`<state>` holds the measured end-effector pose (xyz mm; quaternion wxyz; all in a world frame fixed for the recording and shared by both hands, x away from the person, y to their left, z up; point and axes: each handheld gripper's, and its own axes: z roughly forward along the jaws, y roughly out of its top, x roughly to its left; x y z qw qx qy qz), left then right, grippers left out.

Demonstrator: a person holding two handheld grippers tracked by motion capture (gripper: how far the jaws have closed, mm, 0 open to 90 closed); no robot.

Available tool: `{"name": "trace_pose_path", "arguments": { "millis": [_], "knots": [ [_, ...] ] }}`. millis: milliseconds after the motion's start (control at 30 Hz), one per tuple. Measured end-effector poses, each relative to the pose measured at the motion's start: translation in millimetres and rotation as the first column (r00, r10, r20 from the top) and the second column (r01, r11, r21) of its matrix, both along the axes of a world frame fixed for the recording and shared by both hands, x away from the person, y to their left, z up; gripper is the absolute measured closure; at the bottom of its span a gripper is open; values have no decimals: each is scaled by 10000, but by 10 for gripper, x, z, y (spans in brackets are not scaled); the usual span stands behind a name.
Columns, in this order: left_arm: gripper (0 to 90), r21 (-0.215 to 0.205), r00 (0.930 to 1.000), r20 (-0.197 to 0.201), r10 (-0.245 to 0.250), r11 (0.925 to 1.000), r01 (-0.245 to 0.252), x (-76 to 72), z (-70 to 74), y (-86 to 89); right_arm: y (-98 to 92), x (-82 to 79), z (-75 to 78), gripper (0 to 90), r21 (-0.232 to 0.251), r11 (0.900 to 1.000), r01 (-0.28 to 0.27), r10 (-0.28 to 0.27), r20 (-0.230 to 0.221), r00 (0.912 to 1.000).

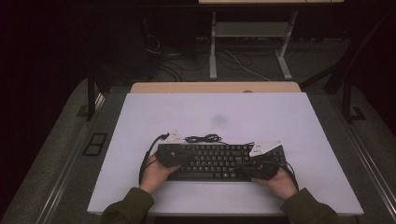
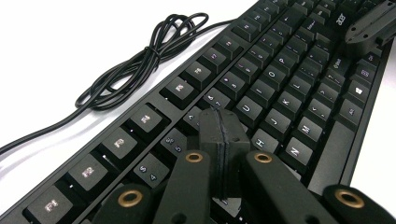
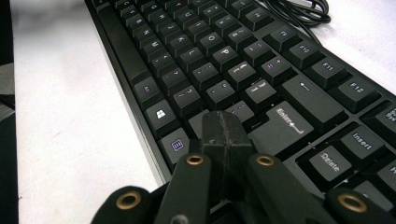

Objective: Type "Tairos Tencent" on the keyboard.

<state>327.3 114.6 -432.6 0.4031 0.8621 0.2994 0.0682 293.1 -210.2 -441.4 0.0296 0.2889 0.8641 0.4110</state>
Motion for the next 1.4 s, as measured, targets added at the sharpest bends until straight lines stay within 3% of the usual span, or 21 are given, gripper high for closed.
{"name": "trace_pose_path", "arguments": {
  "millis": [233, 333, 533, 700, 767, 933, 1400],
  "knots": [
    [892, 102, 10000, -41, -54, 9999, 54, -3, -11, -5, 0, -1, 0, 892, 2, 10000, 12, -12, -7, 10000],
    [892, -120, 10000, -64, 8, 9999, -9, -3, -5, 8, 0, -1, 0, 892, 2, 10000, 11, -11, -3, 10000],
    [891, -138, 10000, -45, -63, 9999, 63, -2, 0, 23, 0, 2, 0, 892, 3, 10000, -2, 2, -17, 10000],
    [891, -437, 10000, -27, -16, 9990, 15, -28, 16, 32, 3, 2, 25, 892, 14, 10000, -29, 29, 16, 10000],
    [891, -524, 10000, 1, -25, 9986, 25, -37, 28, 55, 2, 6, 45, 892, 297, 9995, -63, 63, 6, 10000],
    [888, -797, 9999, 1, 103, 9968, -102, -52, 40, 122, 28, 18, 72, 885, 404, 9989, -217, 213, 88, 9997],
    [650, -1260, 9994, -44, 341, 9914, -344, -147, 34, 311, 112, 96, 159, 618, 1161, 9926, -359, 330, 268, 9991]
  ]
}}
